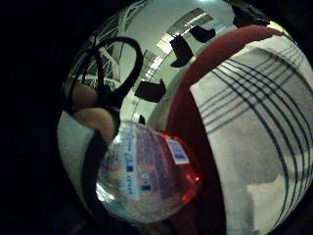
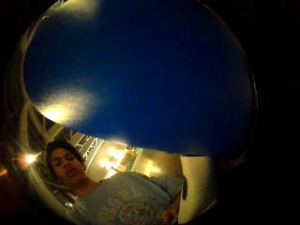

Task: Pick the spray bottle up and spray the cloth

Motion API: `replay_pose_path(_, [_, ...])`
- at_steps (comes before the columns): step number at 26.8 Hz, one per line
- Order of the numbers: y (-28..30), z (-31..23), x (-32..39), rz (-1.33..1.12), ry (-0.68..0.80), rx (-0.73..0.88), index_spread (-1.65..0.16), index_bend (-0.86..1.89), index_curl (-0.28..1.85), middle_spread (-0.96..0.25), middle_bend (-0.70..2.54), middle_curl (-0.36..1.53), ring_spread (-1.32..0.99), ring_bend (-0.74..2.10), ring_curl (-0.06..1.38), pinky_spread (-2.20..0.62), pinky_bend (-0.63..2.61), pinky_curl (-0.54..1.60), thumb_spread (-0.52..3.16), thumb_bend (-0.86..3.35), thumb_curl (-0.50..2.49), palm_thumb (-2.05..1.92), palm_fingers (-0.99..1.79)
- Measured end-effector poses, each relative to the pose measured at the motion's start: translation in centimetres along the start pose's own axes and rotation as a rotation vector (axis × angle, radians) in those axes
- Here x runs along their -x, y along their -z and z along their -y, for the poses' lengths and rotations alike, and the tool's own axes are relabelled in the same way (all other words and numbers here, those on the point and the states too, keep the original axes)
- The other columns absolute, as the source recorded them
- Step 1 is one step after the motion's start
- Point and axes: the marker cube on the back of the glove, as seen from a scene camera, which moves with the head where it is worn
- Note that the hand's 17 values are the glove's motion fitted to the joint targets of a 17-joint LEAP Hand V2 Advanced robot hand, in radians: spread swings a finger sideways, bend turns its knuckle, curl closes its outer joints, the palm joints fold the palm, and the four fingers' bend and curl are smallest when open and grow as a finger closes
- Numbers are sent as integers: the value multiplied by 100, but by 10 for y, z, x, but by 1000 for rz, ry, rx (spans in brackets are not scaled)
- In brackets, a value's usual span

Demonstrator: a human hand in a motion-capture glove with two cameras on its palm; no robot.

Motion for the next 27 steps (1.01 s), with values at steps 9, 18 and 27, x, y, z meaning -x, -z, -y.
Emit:
replay_pose_path(9, [6,-5,-5,-29,-11,78,-25,12,37,-7,36,46,-6,49,39,2,25,37,95,-3,51,83,104])
replay_pose_path(18, [89,-14,-1,-199,22,64,-29,11,34,-6,32,44,-4,40,37,7,24,37,98,-4,47,79,90])
replay_pose_path(27, [205,-35,1,-491,6,-28,-29,13,32,-5,29,43,-3,37,36,10,21,36,100,-3,44,77,93])
